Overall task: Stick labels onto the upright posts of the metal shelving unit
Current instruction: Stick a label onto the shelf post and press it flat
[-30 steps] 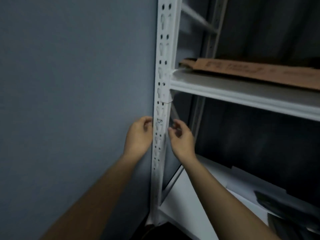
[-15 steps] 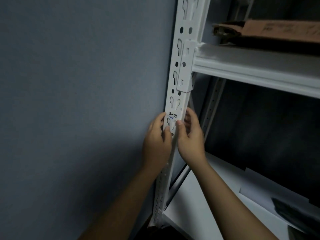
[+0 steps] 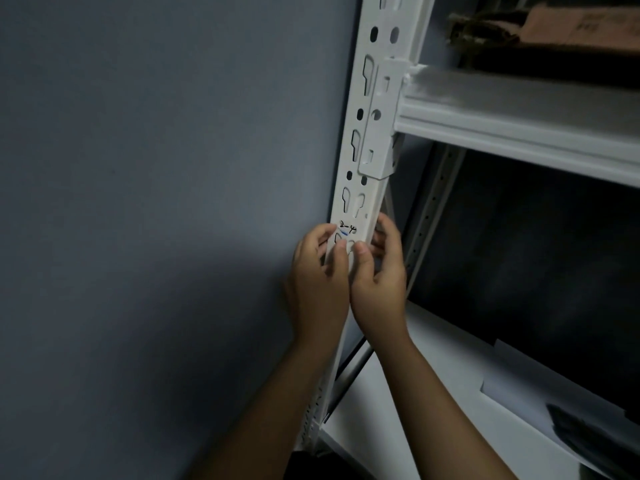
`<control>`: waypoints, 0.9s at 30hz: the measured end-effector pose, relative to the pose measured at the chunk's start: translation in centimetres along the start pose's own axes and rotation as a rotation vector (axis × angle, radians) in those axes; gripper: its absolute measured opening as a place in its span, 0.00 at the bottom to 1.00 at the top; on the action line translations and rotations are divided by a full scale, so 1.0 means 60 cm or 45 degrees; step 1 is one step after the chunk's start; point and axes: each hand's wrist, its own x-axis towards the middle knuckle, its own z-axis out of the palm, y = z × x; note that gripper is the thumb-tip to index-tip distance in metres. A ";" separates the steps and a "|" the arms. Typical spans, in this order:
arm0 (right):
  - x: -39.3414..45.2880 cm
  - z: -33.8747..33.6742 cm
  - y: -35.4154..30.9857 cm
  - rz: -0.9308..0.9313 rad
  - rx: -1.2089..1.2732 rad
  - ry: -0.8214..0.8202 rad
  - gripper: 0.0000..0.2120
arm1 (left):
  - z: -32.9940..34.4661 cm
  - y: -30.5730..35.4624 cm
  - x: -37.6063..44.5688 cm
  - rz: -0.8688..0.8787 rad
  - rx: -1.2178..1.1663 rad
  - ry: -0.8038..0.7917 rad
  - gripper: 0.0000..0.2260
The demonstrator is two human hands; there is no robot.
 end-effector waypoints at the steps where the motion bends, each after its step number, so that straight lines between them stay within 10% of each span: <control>1: -0.001 0.001 -0.001 -0.010 0.007 0.007 0.20 | -0.001 0.003 0.001 -0.017 -0.028 0.007 0.06; 27: -0.002 0.005 0.000 0.067 -0.034 -0.026 0.20 | -0.013 0.020 -0.019 -0.082 -0.103 -0.164 0.21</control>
